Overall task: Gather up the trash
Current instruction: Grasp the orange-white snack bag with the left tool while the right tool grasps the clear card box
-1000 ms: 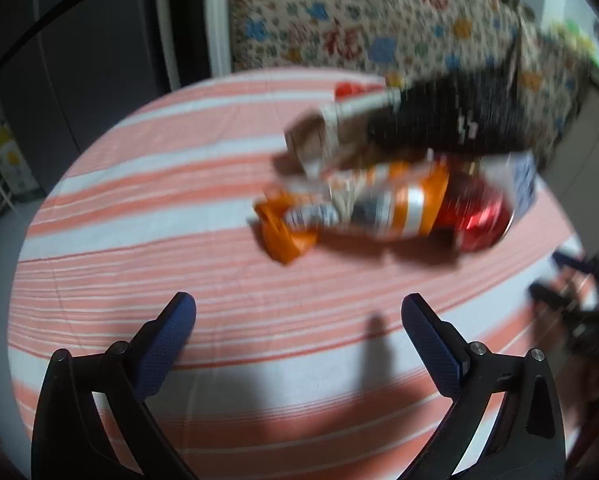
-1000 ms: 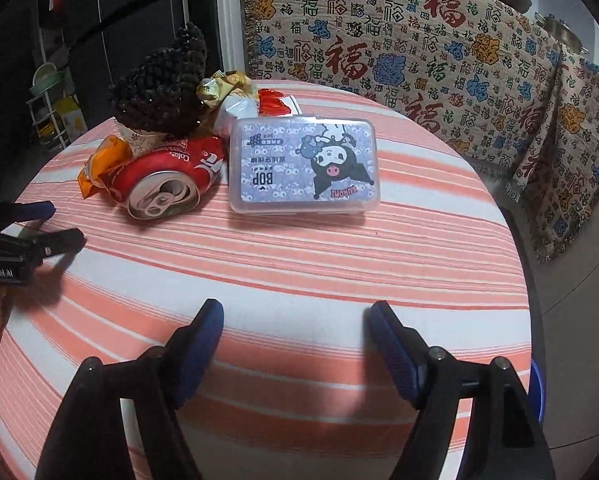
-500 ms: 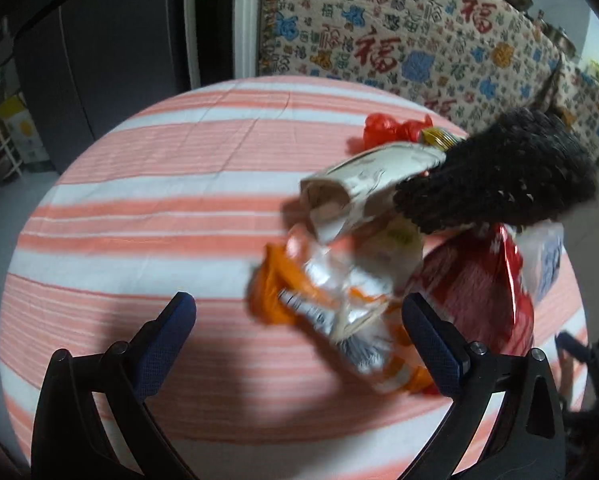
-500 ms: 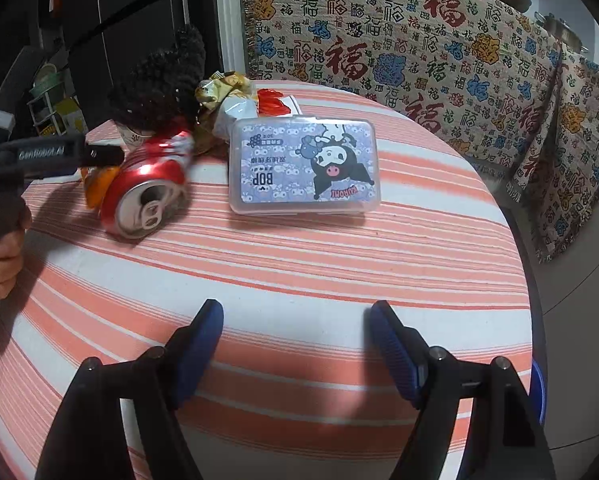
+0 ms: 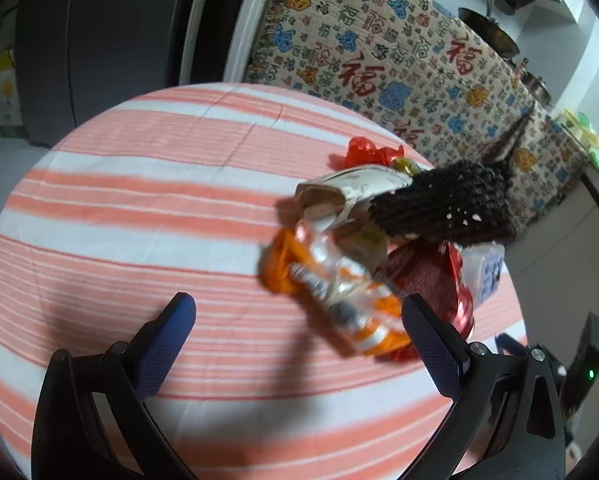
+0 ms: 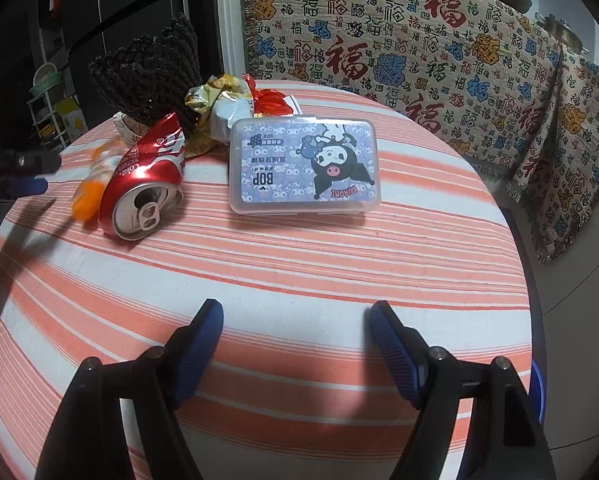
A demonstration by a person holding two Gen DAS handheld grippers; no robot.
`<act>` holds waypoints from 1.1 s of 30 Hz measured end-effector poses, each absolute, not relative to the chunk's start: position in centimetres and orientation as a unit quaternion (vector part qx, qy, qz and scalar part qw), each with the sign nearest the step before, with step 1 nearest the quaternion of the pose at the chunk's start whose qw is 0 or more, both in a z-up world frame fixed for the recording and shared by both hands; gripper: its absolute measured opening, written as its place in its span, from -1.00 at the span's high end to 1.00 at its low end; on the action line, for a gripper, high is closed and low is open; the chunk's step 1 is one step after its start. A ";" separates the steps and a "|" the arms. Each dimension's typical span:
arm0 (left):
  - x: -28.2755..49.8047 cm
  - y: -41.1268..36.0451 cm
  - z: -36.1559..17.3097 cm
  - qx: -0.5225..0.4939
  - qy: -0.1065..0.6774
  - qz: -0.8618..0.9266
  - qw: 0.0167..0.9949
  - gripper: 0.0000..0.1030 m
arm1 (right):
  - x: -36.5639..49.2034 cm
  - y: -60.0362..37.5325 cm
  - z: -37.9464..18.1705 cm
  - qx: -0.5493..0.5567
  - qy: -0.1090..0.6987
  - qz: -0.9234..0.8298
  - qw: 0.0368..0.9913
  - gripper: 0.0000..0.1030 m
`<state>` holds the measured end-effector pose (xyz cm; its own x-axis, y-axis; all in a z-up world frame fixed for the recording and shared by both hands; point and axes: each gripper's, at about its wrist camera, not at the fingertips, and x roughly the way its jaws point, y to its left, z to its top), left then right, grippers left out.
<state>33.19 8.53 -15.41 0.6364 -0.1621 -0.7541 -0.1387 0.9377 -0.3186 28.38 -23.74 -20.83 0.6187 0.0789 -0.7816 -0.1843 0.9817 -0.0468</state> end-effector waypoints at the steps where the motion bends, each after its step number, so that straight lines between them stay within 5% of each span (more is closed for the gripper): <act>1: 33.9 7.9 -15.5 -0.173 0.426 -0.002 0.888 -0.99 | 28.4 -23.7 -20.8 -0.061 0.430 0.073 0.898 -0.52; 9: 36.3 5.6 -18.6 -0.146 0.454 0.050 0.878 -0.98 | 28.5 -23.7 -20.9 -0.060 0.430 0.074 0.898 -0.53; 11: 36.0 5.4 -18.3 -0.138 0.457 0.031 0.878 -0.74 | 28.5 -23.7 -20.8 -0.061 0.430 0.073 0.898 -0.53; 15: 35.4 5.1 -17.6 -0.123 0.466 -0.022 0.876 0.14 | 28.5 -23.7 -20.9 -0.062 0.430 0.074 0.898 -0.53; 16: 35.2 4.9 -17.4 -0.102 0.465 -0.020 0.879 0.15 | 28.5 -23.7 -20.9 -0.062 0.430 0.075 0.898 -0.53; 26: 32.1 6.8 -17.0 -0.040 0.497 -0.044 0.866 0.09 | 28.8 -24.4 -20.9 -0.052 0.431 0.064 0.899 -0.50; 28: 32.1 6.6 -17.8 -0.039 0.503 -0.036 0.863 -0.32 | 29.3 -24.9 -20.8 -0.042 0.434 0.058 0.898 -0.50; 33: 32.5 4.4 -18.5 0.024 0.490 -0.019 0.871 -0.75 | 31.5 -25.4 -20.7 -0.039 0.445 0.057 0.893 -0.55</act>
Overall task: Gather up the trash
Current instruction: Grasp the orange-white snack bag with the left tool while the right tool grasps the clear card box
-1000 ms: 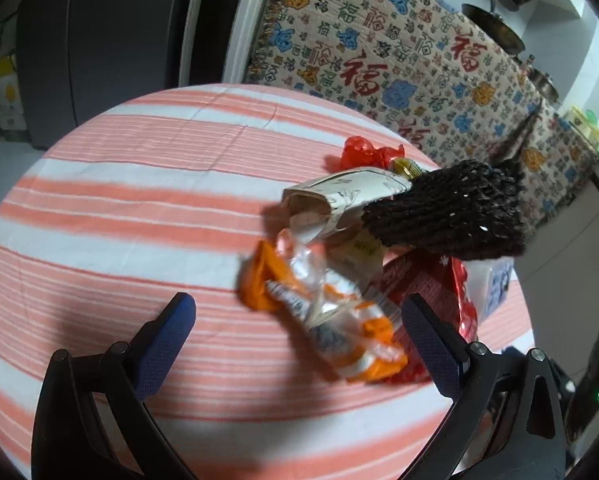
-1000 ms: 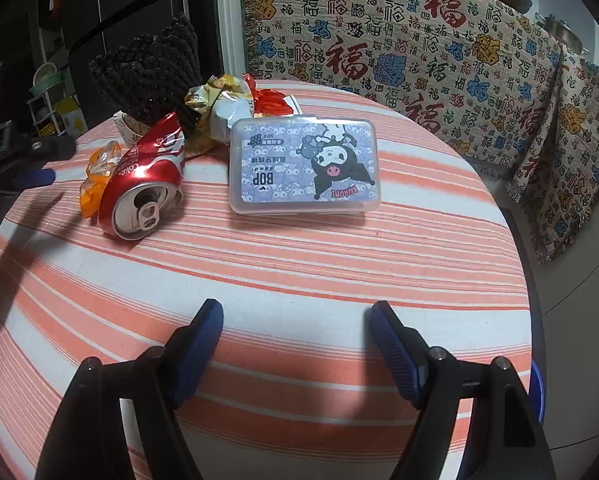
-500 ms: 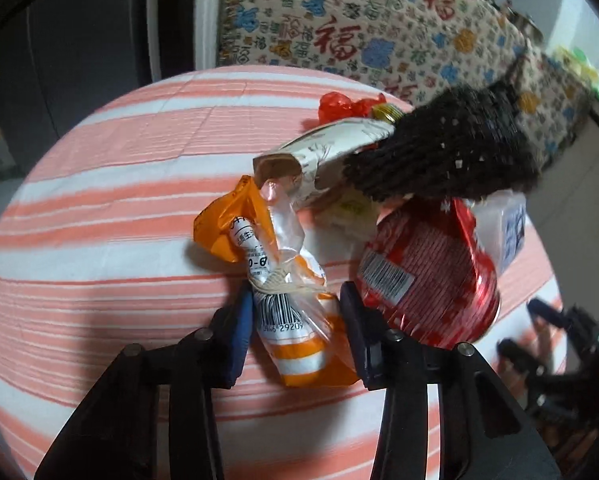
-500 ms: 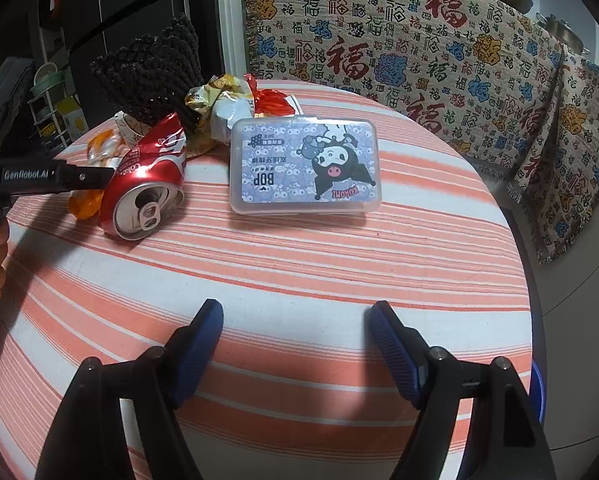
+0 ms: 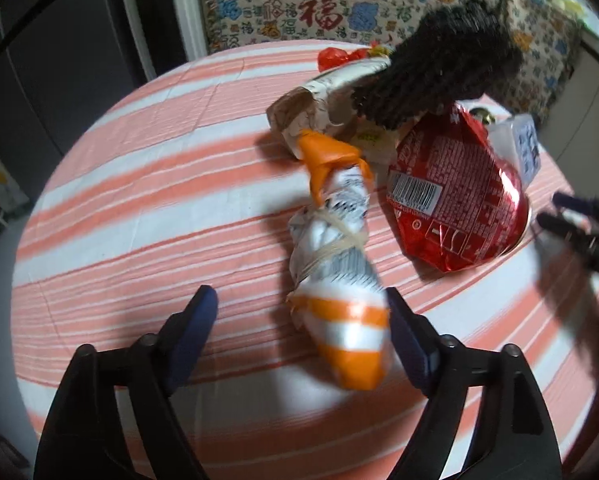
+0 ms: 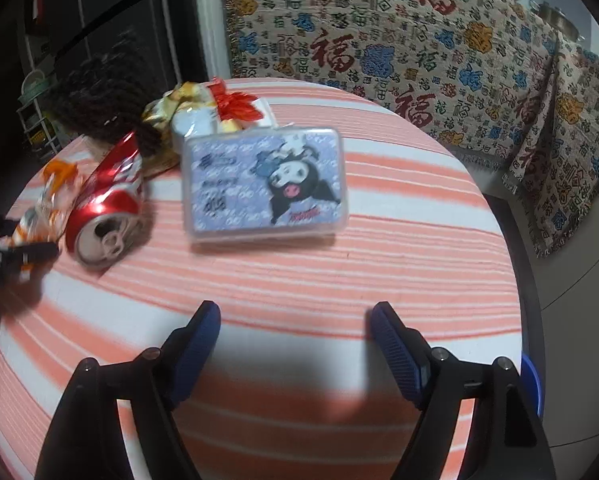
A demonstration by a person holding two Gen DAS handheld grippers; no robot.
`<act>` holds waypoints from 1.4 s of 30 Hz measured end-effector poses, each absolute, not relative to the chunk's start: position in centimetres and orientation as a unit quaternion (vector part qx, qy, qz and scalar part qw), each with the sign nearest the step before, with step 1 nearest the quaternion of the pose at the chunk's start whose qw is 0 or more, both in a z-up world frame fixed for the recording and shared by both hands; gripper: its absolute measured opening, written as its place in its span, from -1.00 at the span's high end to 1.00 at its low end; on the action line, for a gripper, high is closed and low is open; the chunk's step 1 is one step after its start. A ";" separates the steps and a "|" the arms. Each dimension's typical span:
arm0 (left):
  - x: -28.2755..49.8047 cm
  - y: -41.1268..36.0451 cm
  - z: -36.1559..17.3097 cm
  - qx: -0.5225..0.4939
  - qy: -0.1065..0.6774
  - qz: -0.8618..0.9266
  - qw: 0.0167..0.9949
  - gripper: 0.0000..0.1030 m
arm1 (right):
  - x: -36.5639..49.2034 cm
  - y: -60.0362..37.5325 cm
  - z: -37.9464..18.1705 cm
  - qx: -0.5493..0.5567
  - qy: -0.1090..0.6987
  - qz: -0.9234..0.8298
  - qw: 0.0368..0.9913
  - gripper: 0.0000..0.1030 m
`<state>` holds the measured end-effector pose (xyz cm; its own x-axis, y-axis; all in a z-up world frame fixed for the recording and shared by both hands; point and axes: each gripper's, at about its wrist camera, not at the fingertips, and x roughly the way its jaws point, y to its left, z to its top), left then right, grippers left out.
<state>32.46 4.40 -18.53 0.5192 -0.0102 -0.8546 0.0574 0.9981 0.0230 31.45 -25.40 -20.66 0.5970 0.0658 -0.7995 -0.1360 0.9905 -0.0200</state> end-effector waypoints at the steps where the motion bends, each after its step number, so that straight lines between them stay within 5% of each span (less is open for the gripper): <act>1: 32.5 4.2 -18.6 0.029 0.487 -0.014 0.873 -0.84 | 32.0 -26.1 -20.4 -0.016 0.445 0.057 0.894 -0.55; 5: 32.8 5.1 -18.9 0.010 0.486 -0.006 0.874 -0.98 | 33.6 -27.6 -19.2 0.028 0.426 0.083 0.900 -0.55; 17: 33.0 6.9 -18.8 -0.002 0.497 0.017 0.868 -0.99 | 29.9 -22.6 -17.9 0.007 0.418 0.371 0.829 -0.54; 24: 32.3 6.7 -18.8 -0.004 0.490 0.023 0.871 -0.99 | 30.0 -20.4 -20.1 -0.171 0.417 0.269 0.851 -0.55; 27: 31.7 6.7 -18.7 0.003 0.488 0.013 0.873 -0.99 | 31.8 -20.0 -21.4 -0.167 0.426 0.255 0.852 -0.59; 31: 31.1 6.9 -18.6 0.018 0.490 -0.009 0.871 -0.99 | 33.3 -19.8 -21.7 -0.143 0.438 0.239 0.855 -0.89; 36: 31.2 5.0 -17.6 0.061 0.473 -0.047 0.878 -0.96 | 33.6 -19.5 -21.8 -0.143 0.435 0.227 0.860 -0.88; 38: 31.0 3.7 -17.3 0.087 0.459 -0.058 0.882 -0.83 | 33.6 -19.4 -21.3 -0.149 0.418 0.225 0.867 -0.88; 41: 30.8 2.8 -17.3 0.108 0.460 -0.070 0.879 -0.38 | 33.1 -18.8 -20.1 -0.160 0.377 0.239 0.880 -0.88; 42: 30.8 2.8 -17.4 0.108 0.463 -0.074 0.877 -0.08 | 33.0 -18.6 -20.0 -0.162 0.371 0.242 0.882 -0.88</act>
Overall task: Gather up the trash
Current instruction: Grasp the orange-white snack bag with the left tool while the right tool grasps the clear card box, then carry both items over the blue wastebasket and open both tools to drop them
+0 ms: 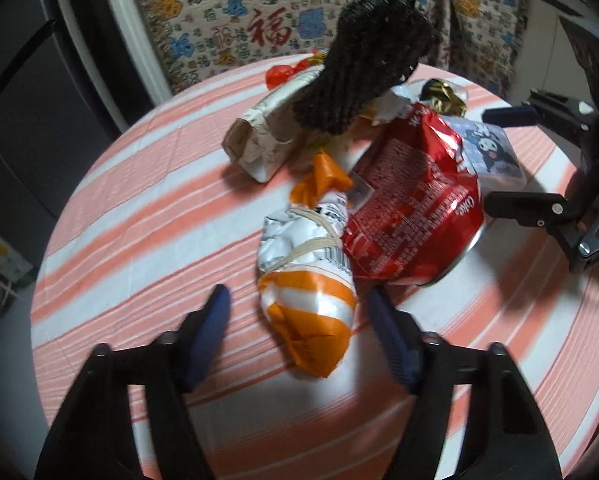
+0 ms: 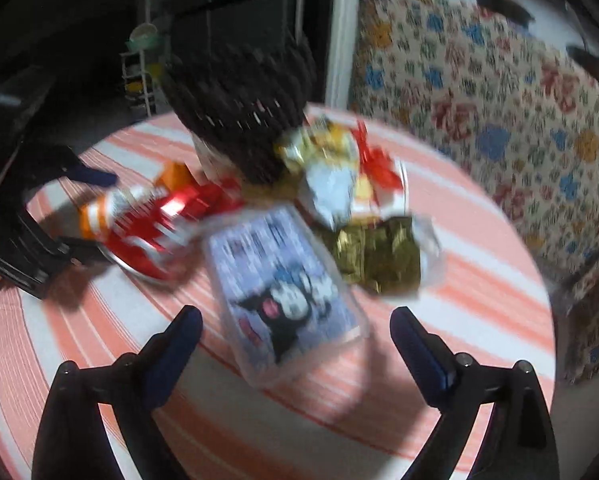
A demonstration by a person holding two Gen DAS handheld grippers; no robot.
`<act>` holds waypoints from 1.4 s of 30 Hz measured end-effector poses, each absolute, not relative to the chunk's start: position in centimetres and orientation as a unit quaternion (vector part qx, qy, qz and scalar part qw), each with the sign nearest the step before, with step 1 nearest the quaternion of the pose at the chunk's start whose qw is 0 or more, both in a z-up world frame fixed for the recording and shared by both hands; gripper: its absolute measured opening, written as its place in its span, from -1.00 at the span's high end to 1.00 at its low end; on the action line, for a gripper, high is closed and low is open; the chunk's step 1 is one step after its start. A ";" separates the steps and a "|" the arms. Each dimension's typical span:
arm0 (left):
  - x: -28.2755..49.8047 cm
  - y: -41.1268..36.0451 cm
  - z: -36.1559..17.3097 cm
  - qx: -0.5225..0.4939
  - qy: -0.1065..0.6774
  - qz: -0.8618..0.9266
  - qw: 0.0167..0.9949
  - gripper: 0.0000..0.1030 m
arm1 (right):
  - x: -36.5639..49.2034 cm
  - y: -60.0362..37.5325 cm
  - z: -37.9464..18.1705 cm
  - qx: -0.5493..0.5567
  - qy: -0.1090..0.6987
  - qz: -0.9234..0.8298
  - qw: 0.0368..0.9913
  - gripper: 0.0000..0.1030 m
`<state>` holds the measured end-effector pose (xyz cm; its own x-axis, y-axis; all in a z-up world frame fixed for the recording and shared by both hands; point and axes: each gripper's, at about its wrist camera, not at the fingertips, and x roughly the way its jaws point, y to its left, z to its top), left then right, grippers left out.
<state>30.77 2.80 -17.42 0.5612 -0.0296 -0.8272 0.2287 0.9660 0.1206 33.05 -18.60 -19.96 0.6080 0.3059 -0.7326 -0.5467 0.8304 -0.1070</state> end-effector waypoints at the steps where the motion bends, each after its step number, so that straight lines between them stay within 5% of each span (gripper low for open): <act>1: 30.7 3.0 -17.3 0.098 0.463 -0.082 0.877 0.21 | 33.1 -18.3 -19.9 -0.165 0.369 0.249 0.880 -0.86; 2: 30.7 3.1 -17.3 0.093 0.465 -0.084 0.876 0.21 | 33.2 -18.1 -20.0 -0.165 0.373 0.256 0.876 -0.80; 3: 30.7 3.4 -17.1 0.089 0.467 -0.082 0.876 0.21 | 33.3 -17.9 -20.2 -0.161 0.381 0.263 0.872 -0.41; 4: 30.5 3.8 -17.0 0.085 0.467 -0.080 0.876 0.22 | 33.6 -17.8 -20.3 -0.160 0.392 0.265 0.866 -0.37; 9: 30.4 4.4 -17.1 0.068 0.488 -0.074 0.867 0.17 | 33.4 -18.8 -20.0 -0.119 0.466 0.245 0.842 -0.36; 13: 30.2 3.7 -17.2 0.094 0.479 -0.060 0.871 -0.38 | 31.3 -19.1 -20.3 -0.126 0.472 0.251 0.836 -0.38; 15: 29.9 3.3 -17.0 0.105 0.470 -0.058 0.874 -0.38 | 31.1 -18.4 -20.6 -0.157 0.465 0.244 0.836 -0.38; 23: 29.7 4.2 -16.6 0.085 0.462 -0.055 0.881 -0.37 | 31.3 -17.3 -20.4 -0.177 0.440 0.246 0.845 -0.42; 24: 29.7 4.2 -16.5 0.081 0.462 -0.058 0.881 -0.24 | 31.2 -17.2 -20.4 -0.178 0.439 0.247 0.845 -0.42; 25: 29.7 4.2 -16.5 0.075 0.463 -0.064 0.881 0.17 | 31.3 -17.1 -20.4 -0.176 0.441 0.254 0.843 -0.40; 42: 27.8 6.0 -14.2 0.013 0.443 -0.041 0.896 0.20 | 28.3 -21.5 -18.6 -0.068 0.457 0.201 0.864 -0.28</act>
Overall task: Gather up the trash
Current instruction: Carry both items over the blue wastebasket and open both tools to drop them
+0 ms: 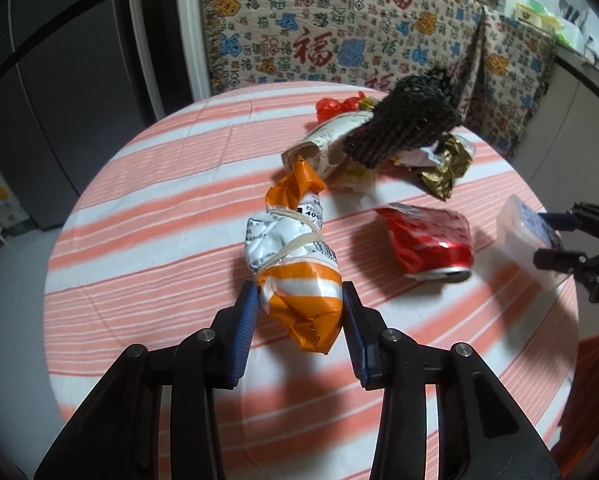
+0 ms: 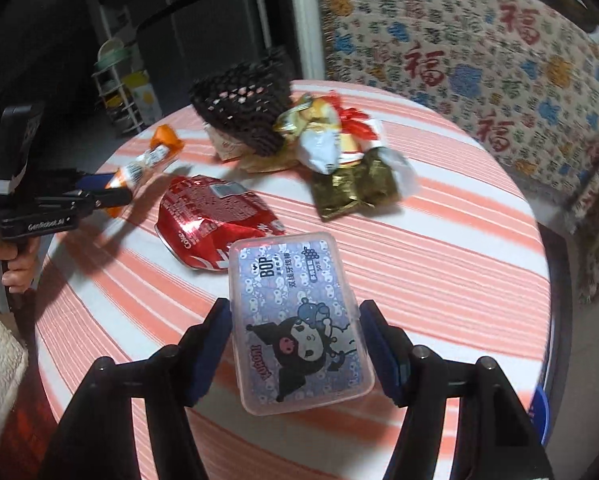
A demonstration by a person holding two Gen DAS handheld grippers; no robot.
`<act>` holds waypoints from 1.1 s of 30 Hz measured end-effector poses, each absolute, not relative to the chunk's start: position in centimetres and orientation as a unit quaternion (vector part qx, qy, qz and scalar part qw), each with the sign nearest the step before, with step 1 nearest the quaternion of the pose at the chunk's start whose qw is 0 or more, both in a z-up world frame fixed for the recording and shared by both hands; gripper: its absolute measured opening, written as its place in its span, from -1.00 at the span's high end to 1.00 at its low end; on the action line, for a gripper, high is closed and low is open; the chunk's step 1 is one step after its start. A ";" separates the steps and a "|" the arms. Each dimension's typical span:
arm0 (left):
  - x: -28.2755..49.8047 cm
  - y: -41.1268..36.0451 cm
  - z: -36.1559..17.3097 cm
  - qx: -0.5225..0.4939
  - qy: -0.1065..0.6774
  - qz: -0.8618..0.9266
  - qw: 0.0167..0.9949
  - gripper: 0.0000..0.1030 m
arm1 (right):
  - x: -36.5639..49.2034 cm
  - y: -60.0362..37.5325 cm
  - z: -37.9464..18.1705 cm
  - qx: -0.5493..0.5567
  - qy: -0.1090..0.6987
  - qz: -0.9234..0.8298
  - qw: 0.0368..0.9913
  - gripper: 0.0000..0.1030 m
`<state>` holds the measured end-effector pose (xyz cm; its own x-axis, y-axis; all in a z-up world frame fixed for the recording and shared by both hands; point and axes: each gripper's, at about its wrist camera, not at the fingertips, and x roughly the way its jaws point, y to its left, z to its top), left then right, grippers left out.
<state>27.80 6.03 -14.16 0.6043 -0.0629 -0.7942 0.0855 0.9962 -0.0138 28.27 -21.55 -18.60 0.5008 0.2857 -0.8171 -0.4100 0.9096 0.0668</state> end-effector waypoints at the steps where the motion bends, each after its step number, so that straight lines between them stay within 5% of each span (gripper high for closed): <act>1: 27.5 5.9 -14.3 0.021 0.448 -0.046 0.893 0.19 | 27.8 -22.0 -18.3 -0.065 0.455 0.198 0.866 -0.28; 6: 27.0 4.7 -16.1 0.049 0.472 -0.045 0.879 0.11 | 26.6 -23.2 -18.9 -0.076 0.470 0.184 0.860 -0.28; 10: 27.3 4.2 -16.5 0.053 0.470 -0.030 0.881 -0.46 | 25.9 -23.1 -19.7 -0.097 0.480 0.188 0.851 -0.29; 12: 27.7 4.1 -16.6 0.055 0.468 -0.021 0.882 -0.50 | 25.8 -22.9 -19.9 -0.108 0.482 0.194 0.848 -0.32; 15: 28.4 4.3 -16.9 0.046 0.472 -0.011 0.880 -0.49 | 25.8 -22.7 -20.3 -0.123 0.488 0.199 0.841 -0.32; 18: 28.7 4.6 -17.0 0.032 0.481 -0.017 0.876 0.08 | 25.9 -22.6 -20.5 -0.128 0.492 0.199 0.838 -0.34; 28: 27.2 4.2 -12.9 -0.001 0.442 -0.034 0.896 0.12 | 26.0 -24.8 -17.5 -0.070 0.464 0.184 0.864 -0.27; 33: 26.5 -1.9 -9.1 0.002 0.407 -0.099 0.908 0.12 | 25.4 -29.9 -15.2 -0.015 0.438 0.134 0.889 -0.27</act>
<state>26.49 -1.93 -9.08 0.6489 -0.1786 -0.7396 0.1816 0.9803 -0.0774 25.39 -29.93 -15.17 0.5807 0.2248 -0.7824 -0.2510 0.9637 0.0906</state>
